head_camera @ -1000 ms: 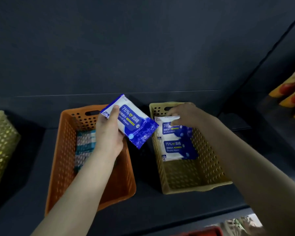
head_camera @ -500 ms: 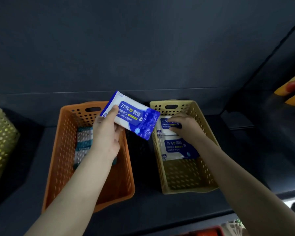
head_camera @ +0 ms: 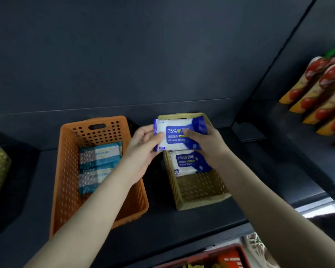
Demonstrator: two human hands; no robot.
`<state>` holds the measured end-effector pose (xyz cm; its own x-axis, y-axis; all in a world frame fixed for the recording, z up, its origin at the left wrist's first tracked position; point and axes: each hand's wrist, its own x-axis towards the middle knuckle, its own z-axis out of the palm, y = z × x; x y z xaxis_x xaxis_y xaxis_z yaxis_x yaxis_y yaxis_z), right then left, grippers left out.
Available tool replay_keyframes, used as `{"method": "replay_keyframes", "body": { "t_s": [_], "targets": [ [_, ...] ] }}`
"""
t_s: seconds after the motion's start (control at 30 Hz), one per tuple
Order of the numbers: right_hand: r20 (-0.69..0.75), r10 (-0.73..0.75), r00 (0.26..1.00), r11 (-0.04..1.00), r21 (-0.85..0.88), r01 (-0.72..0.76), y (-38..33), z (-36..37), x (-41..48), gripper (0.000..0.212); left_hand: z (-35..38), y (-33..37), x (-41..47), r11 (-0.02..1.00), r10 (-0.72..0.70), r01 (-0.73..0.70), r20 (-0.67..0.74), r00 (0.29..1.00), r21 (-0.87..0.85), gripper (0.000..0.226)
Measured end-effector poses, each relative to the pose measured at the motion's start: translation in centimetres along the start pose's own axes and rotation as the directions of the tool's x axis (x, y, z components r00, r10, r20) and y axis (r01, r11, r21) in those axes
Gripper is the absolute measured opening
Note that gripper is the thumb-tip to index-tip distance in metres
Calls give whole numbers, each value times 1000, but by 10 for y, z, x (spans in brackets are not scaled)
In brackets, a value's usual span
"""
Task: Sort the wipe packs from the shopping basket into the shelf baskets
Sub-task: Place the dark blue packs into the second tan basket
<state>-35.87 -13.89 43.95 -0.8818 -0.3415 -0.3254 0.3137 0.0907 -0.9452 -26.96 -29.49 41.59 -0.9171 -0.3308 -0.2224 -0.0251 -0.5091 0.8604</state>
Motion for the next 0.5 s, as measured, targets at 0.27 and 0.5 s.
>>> {"method": "replay_keyframes", "body": {
  "t_s": [0.27, 0.5],
  "targets": [
    [-131, -110, 985, 830, -557, 18, 17, -53, 10, 21, -8, 3, 8, 952, -271, 283, 107, 956, -115, 67],
    [-79, -131, 988, 626, -780, 21, 41, -24, 24, 60, -14, 3, 12, 927, -306, 331, 156, 939, -174, 72]
  ]
}}
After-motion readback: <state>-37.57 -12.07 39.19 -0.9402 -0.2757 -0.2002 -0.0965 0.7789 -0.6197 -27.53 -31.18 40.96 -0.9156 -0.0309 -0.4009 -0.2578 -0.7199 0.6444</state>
